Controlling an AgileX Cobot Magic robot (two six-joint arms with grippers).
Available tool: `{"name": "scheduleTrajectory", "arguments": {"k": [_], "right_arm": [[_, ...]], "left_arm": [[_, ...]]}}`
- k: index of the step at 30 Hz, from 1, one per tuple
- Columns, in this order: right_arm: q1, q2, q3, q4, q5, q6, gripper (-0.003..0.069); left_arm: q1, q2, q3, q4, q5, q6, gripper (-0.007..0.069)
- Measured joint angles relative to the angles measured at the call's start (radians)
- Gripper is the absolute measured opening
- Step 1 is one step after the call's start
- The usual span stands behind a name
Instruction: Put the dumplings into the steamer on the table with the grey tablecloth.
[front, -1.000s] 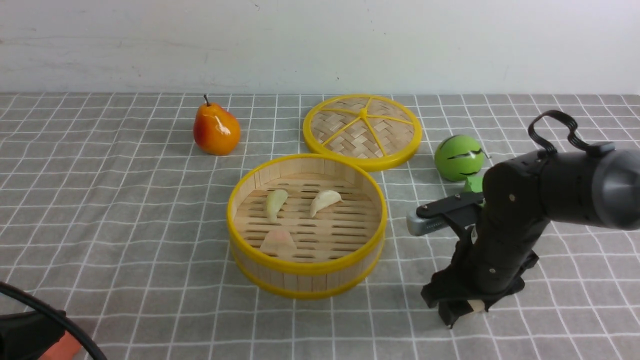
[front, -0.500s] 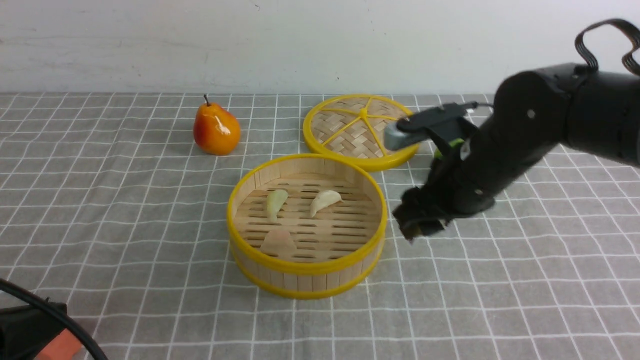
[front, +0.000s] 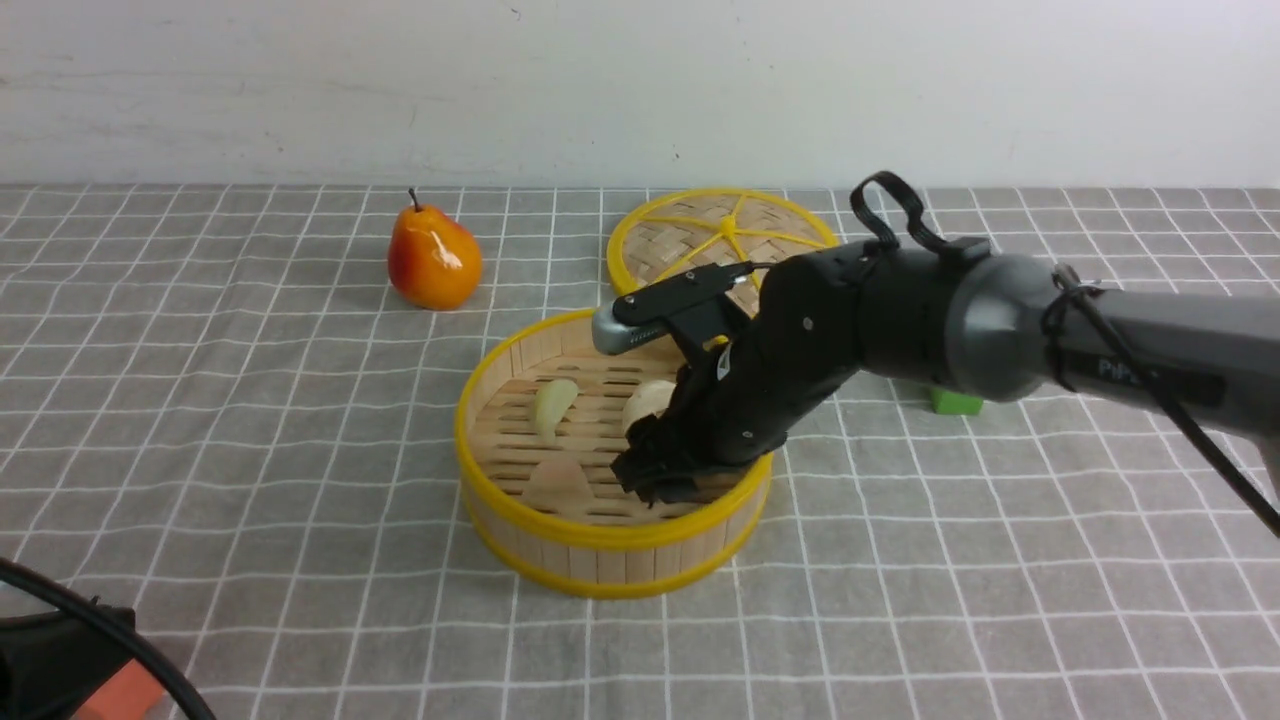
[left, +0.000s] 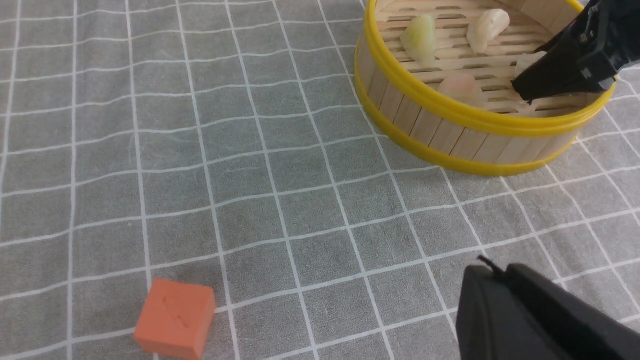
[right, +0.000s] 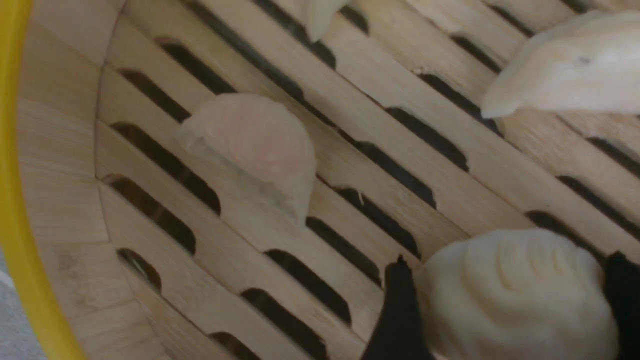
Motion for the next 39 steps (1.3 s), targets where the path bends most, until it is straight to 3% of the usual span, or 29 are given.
{"name": "scheduleTrajectory", "arguments": {"k": [4,8,11,13,14,15,18,19,22,24,25,30,35,39], "right_arm": [[0.0,-0.021,-0.061,-0.019,0.102,0.03,0.0651],[0.0,-0.172,-0.162,-0.1,0.264,0.016,0.0648],[0.0,-0.355,-0.18,-0.184,0.311,-0.001,0.0557],[0.0,-0.508,-0.163,-0.247,0.322,0.004,0.0444],[0.0,-0.522,-0.163,-0.252,0.322,0.005,0.0433],[-0.001,-0.634,-0.113,-0.297,0.319,0.026,0.0332],[-0.001,-0.797,0.015,-0.325,0.287,0.057,0.0167],[-0.001,-0.874,0.103,-0.329,0.252,0.076,0.0085],[-0.001,-1.037,0.357,-0.332,0.109,0.12,-0.0014],[-0.001,-1.108,0.478,-0.332,0.003,0.148,-0.002],[-0.001,-1.178,0.665,-0.333,-0.142,0.186,-0.002],[-0.002,-1.309,1.099,-0.333,-0.564,0.219,-0.002],[-0.026,-1.355,1.393,-0.282,-0.769,0.262,-0.0019],[-0.028,-1.361,1.574,-0.255,-0.812,0.284,-0.0016]], "left_arm": [[0.0,0.0,0.0,0.006,0.0,0.0,0.0031],[0.0,0.0,0.0,0.009,0.0,0.0,0.0038],[0.0,0.0,0.0,0.009,0.0,0.0,0.0039],[0.0,0.0,0.0,0.009,0.0,0.0,0.004],[0.0,0.0,0.0,0.009,0.0,0.0,0.0041],[0.0,0.0,0.0,0.009,0.0,0.0,0.0043],[0.0,0.0,0.0,0.009,0.0,0.0,0.0049],[0.0,0.0,0.0,0.009,0.0,0.0,0.005],[0.0,0.0,0.0,0.009,0.0,0.0,0.0054],[0.0,0.0,0.0,0.009,0.0,0.0,0.0055],[0.0,0.0,0.0,0.009,0.0,0.0,0.0057],[0.0,0.0,0.0,0.009,0.001,0.0,0.006],[0.0,0.0,0.0,0.011,0.001,0.0,0.0068],[0.0,0.0,0.0,0.015,0.002,0.0,0.0069]]}}
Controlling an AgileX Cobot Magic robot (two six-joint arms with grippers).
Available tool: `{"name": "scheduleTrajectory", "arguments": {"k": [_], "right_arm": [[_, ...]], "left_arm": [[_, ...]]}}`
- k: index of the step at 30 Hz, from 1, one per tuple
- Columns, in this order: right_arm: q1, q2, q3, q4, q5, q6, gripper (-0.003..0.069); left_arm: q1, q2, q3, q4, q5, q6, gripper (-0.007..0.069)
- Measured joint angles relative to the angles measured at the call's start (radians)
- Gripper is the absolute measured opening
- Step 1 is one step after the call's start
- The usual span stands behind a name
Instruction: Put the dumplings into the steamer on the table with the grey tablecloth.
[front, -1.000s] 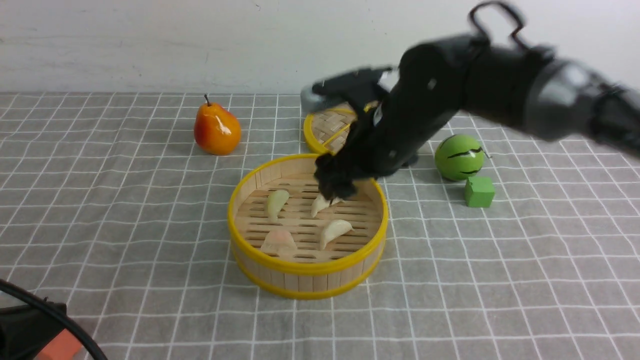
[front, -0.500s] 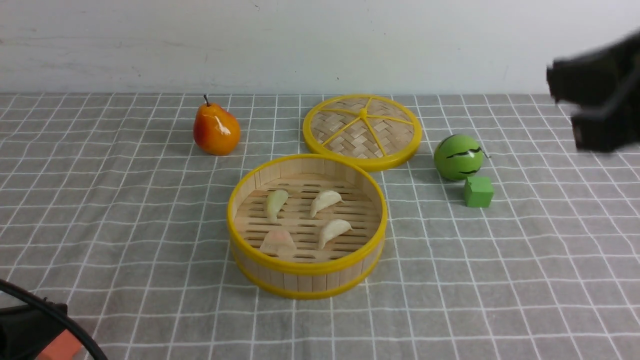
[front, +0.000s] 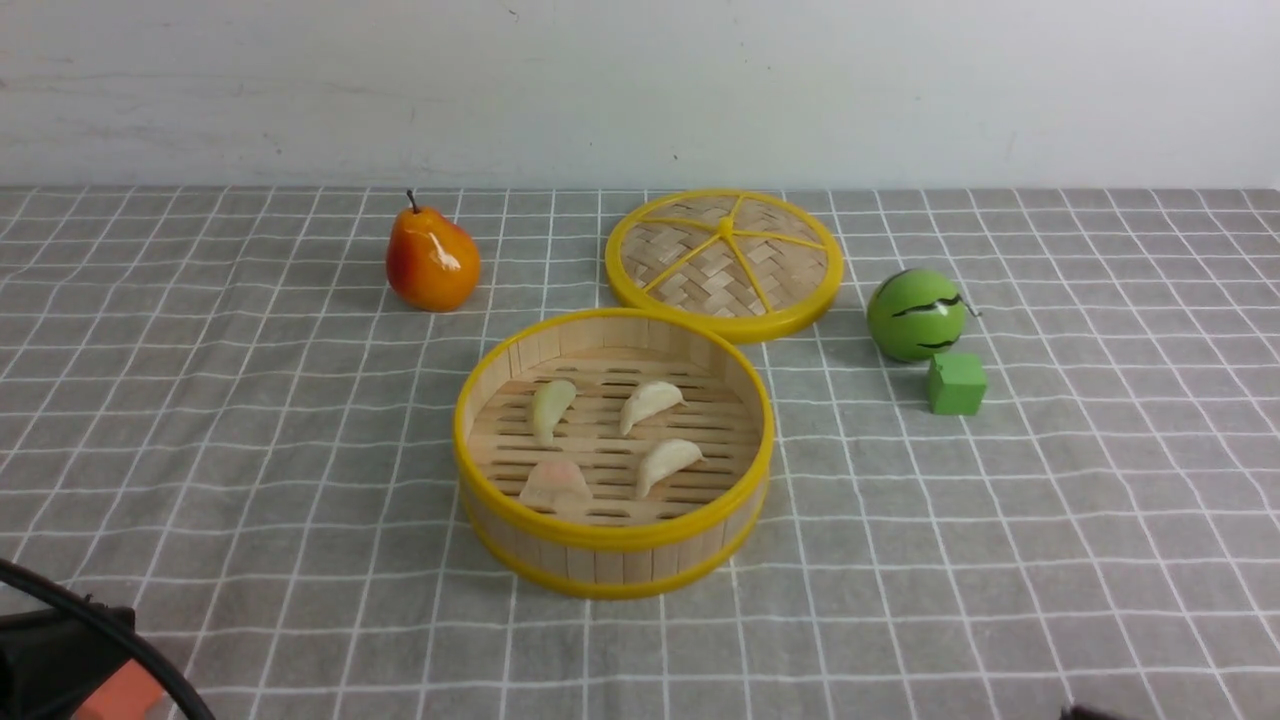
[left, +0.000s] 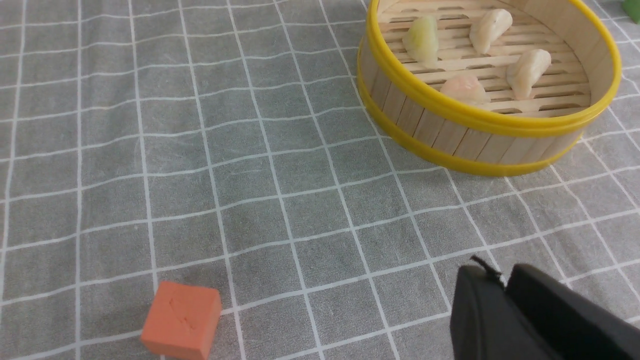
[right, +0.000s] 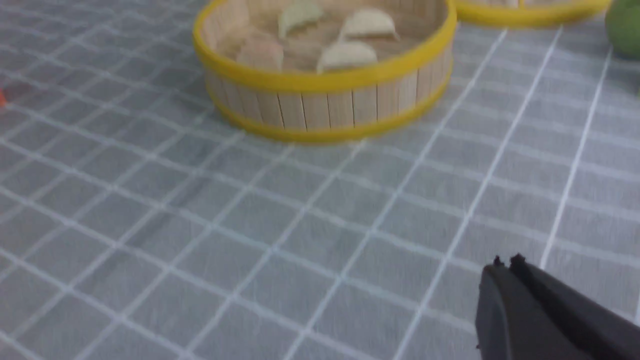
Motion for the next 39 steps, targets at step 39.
{"name": "scheduleTrajectory", "arguments": {"k": [39], "right_arm": [[-0.497,-0.738,0.02,0.1,0.604,-0.297,0.0]], "left_arm": [[0.0,0.0,0.0,0.012,0.02,0.0,0.0091]]}}
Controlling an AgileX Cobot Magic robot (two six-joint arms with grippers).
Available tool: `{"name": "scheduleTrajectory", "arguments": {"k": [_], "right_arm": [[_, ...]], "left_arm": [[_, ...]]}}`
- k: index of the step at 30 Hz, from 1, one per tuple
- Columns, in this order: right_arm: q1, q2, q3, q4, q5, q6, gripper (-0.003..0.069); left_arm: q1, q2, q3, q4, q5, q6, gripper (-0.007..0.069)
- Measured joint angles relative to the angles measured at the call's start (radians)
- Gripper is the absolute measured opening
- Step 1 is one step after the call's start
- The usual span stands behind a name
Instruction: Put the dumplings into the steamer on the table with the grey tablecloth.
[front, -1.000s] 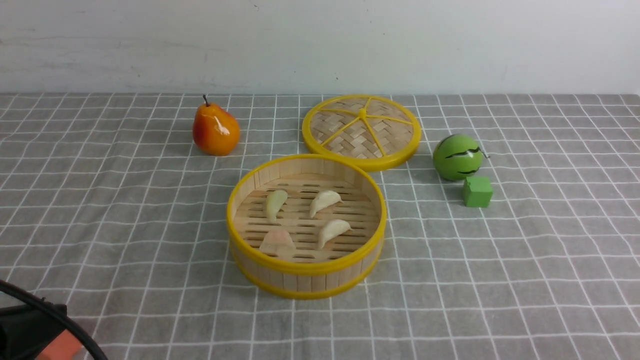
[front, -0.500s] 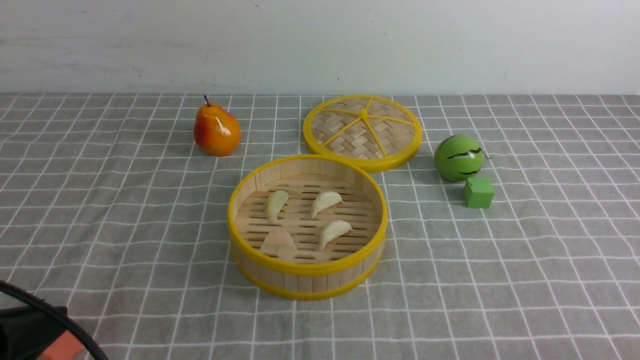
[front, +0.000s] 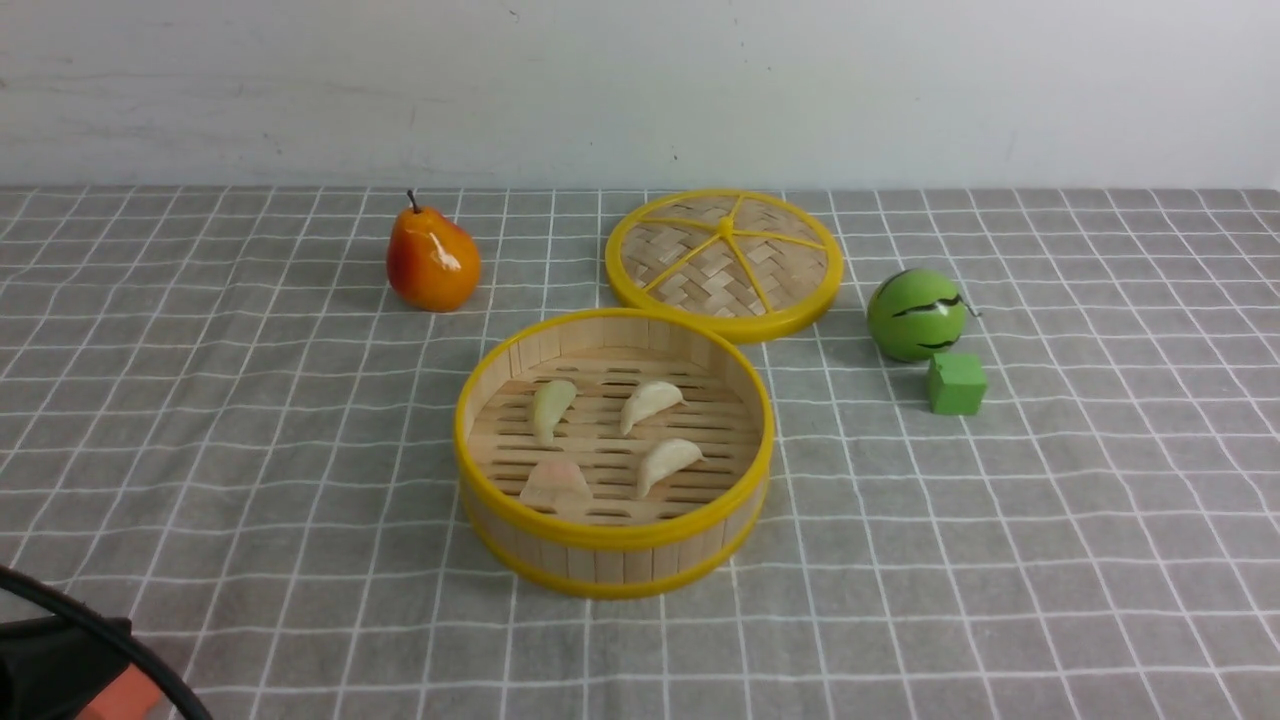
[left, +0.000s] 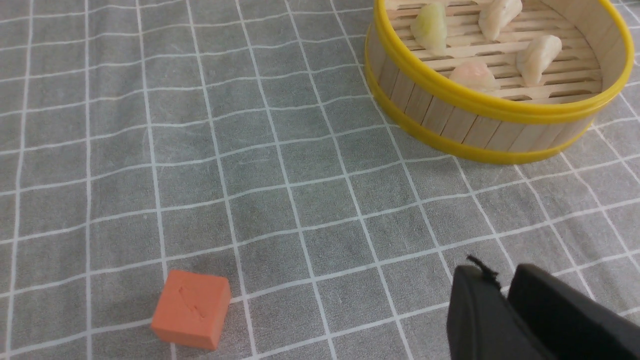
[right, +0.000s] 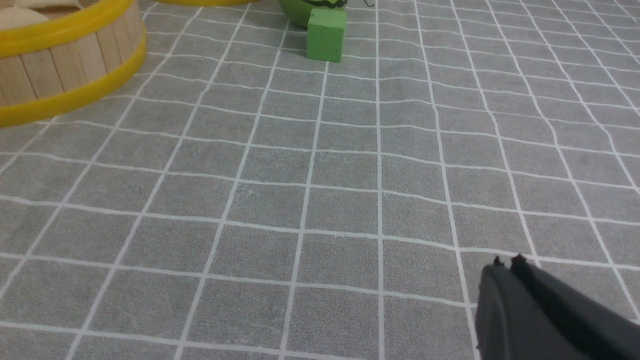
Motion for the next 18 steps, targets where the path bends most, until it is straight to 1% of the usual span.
{"name": "scheduleTrajectory", "arguments": {"k": [6,8,12,13,14,16,18], "right_arm": [[0.0,0.0,0.0,0.0,0.0,-0.001,0.0006],[0.0,0.0,0.0,0.003,0.0,-0.001,0.0009],[0.0,0.0,0.0,0.002,0.0,-0.001,0.0014],[0.0,0.0,0.0,0.002,0.0,-0.001,0.0014],[0.0,0.0,0.0,0.002,0.0,-0.001,0.0018],[0.0,0.0,0.0,0.002,0.0,-0.001,0.0022],[0.0,0.0,0.0,0.002,0.001,-0.001,0.0023]], "left_arm": [[0.0,0.0,0.003,0.0,-0.001,0.0,0.0091],[0.0,-0.026,0.034,0.003,-0.035,0.0,0.0092],[0.002,-0.174,0.186,0.005,-0.134,0.001,0.0093],[0.002,-0.185,0.196,0.007,-0.134,0.001,0.0093],[0.012,-0.268,0.26,0.03,-0.147,0.002,0.009],[0.046,-0.412,0.352,0.04,-0.167,0.002,0.0078],[0.097,-0.494,0.42,0.015,-0.206,0.002,0.0048]]}}
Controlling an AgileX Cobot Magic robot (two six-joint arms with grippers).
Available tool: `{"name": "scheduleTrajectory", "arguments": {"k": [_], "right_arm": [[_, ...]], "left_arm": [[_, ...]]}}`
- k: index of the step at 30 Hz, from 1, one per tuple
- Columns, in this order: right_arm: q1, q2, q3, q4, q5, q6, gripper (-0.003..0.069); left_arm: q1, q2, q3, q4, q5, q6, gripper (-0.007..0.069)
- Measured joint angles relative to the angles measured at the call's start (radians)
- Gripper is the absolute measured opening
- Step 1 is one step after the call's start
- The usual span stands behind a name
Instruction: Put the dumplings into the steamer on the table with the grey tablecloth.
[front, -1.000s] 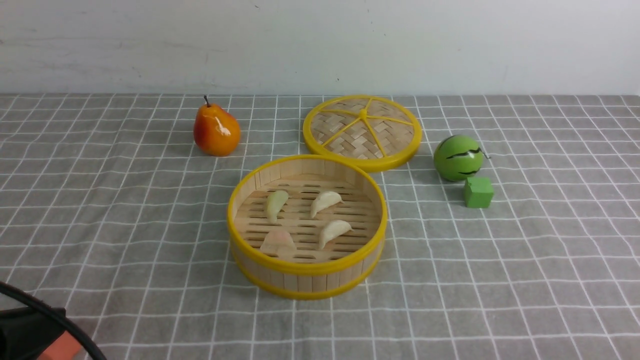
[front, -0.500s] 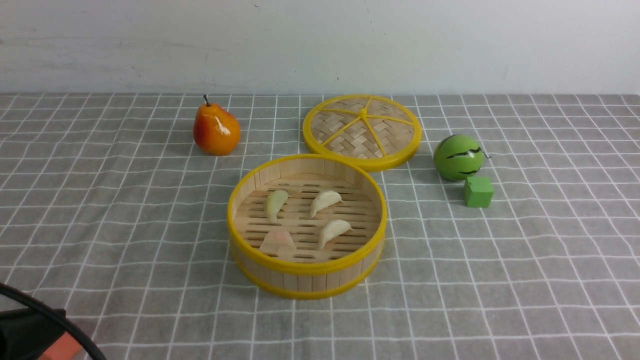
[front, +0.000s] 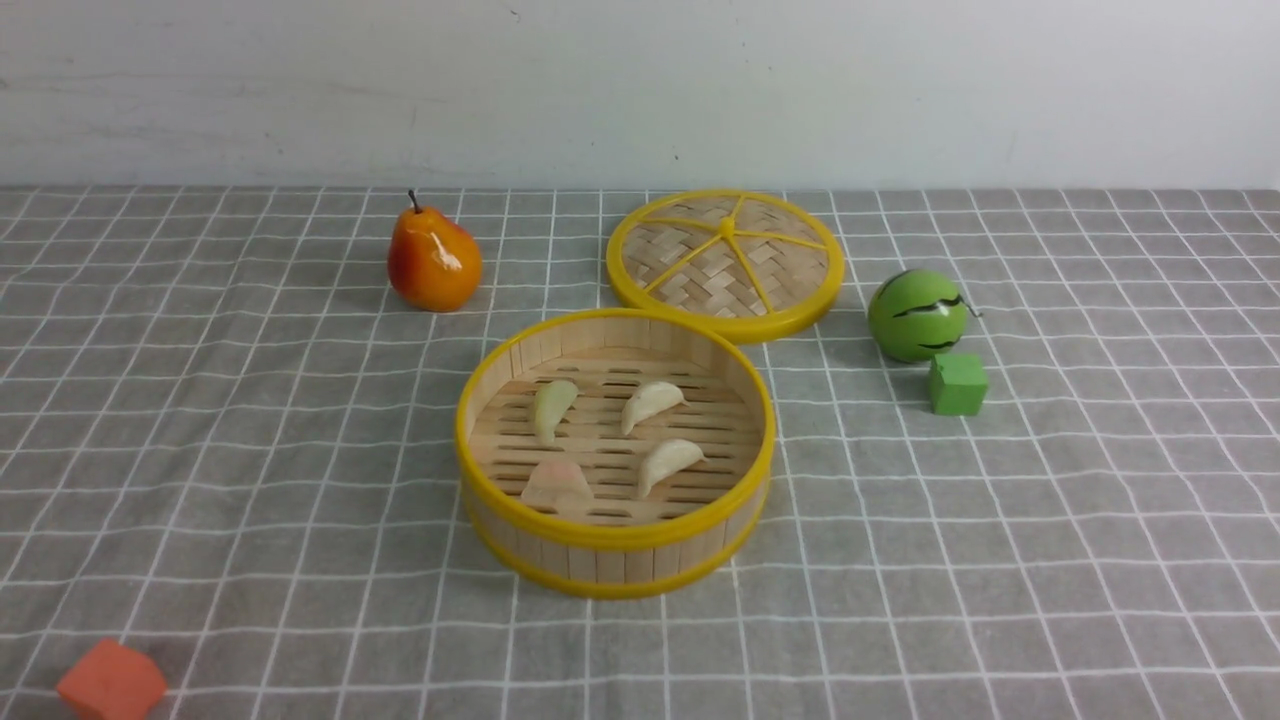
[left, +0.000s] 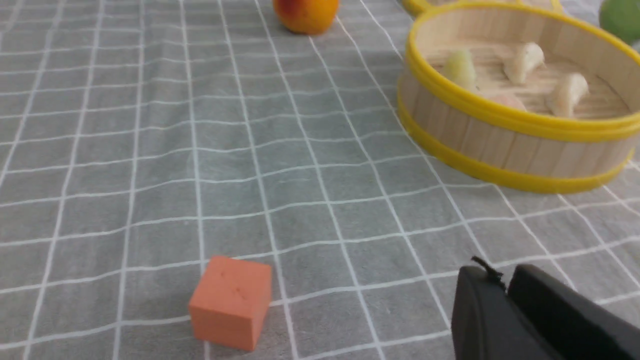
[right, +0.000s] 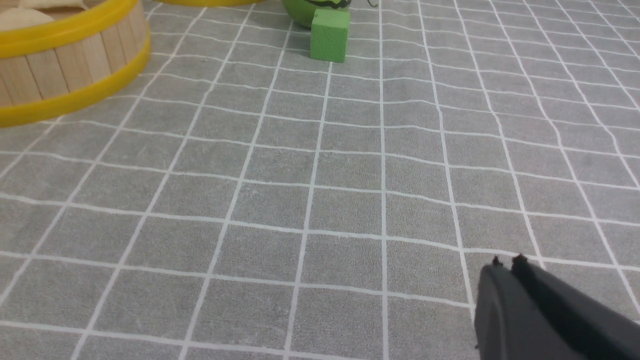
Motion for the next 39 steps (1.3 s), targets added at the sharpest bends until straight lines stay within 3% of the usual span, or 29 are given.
{"name": "scheduleTrajectory", "arguments": {"k": [3,7,11,39], "right_arm": [[0.0,0.0,0.0,0.001,0.0,0.0,0.0027],[0.0,0.0,0.0,0.004,0.0,0.0,0.0034],[0.0,0.0,0.0,0.004,0.0,0.0,0.0041],[0.0,0.0,0.0,0.004,0.0,0.0,0.008]], "left_arm": [[0.091,-0.026,0.07,-0.066,-0.064,0.0,-0.0014],[0.154,-0.027,0.076,-0.094,-0.046,0.016,-0.0014],[0.158,-0.027,0.08,-0.106,0.02,0.039,-0.0014],[0.158,-0.027,0.08,-0.106,0.023,0.057,-0.0014]]}}
